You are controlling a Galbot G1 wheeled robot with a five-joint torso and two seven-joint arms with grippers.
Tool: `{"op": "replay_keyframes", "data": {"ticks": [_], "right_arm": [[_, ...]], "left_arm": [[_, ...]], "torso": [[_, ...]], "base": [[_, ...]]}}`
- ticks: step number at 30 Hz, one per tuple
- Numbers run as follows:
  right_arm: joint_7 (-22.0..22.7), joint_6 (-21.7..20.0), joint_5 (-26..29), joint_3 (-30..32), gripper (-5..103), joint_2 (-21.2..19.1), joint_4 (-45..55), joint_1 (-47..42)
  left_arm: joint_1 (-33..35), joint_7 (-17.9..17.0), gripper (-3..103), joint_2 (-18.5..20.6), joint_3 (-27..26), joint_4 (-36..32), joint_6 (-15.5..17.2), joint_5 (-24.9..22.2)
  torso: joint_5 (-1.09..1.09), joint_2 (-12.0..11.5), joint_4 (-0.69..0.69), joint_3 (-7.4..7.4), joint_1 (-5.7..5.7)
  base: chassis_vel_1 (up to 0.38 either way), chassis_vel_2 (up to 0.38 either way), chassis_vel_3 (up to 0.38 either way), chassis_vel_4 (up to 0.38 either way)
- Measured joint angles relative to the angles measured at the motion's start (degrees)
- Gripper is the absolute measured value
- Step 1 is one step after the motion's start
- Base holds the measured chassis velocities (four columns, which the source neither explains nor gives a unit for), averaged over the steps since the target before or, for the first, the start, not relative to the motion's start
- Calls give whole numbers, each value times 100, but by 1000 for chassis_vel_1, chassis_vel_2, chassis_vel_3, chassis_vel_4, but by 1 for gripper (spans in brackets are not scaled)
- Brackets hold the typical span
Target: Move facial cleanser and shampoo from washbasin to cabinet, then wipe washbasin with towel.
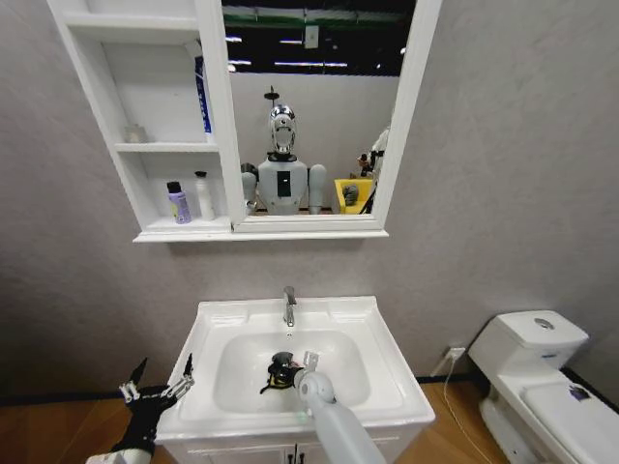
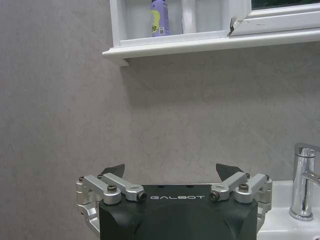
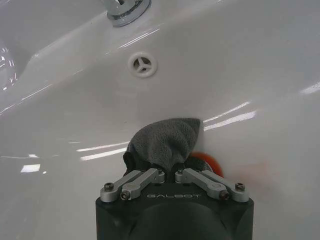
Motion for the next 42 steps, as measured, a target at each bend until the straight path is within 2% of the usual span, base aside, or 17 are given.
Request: {"op": "replay_keyframes", "data": {"ticks": [5,9,15,19,23,25,29,33,37,39,42], "right_arm": [[44,-75,43,196,4,-85,232,-141],[192,-191,245,450,4,-487,671,-366],[244,-252,382,654,4,-800,951,-481],[213,-254,373,616,4,-770,901,-455],[45,-243,307,480,4,-527,595,-298],[-203,-145,8,345,4,-279,215,-125],[-426,-39,-197,188,4,-24,-103,86],[-428,-37,-138,124,4,-8,-142,180],[-326,-71,12,205,4,-16,-119,109],[-306,-95,81,238,4,-69,-68,50],[-232,-167,259,399,4,-318,180,-135]], "left_arm": [[-1,1,100,0,0,0,0,0],[0,1,100,0,0,0,0,0],[-1,1,100,0,0,0,0,0],[0,1,100,0,0,0,0,0],[0,2,100,0,0,0,0,0],[0,1,100,0,0,0,0,0],[0,2,100,0,0,0,0,0],[0,2,100,0,0,0,0,0],[0,2,100,0,0,0,0,0],[-1,2,100,0,0,0,-1,0],[0,2,100,0,0,0,0,0]], "torso": [[1,0,3,-1,0],[0,1,-2,-2,0],[0,2,-1,-2,0],[-1,2,-2,-2,0],[0,1,2,-2,0],[-1,2,2,-2,1],[0,1,4,-2,1],[-2,2,-1,-1,1],[0,1,1,-2,2],[1,1,3,-2,1],[0,2,-2,-2,1]], "base": [[0,0,0,0],[0,0,0,0],[0,0,0,0],[0,0,0,0],[0,0,0,0],[0,0,0,0],[0,0,0,0],[0,0,0,0],[0,0,0,0],[0,0,0,0],[0,0,0,0]]}}
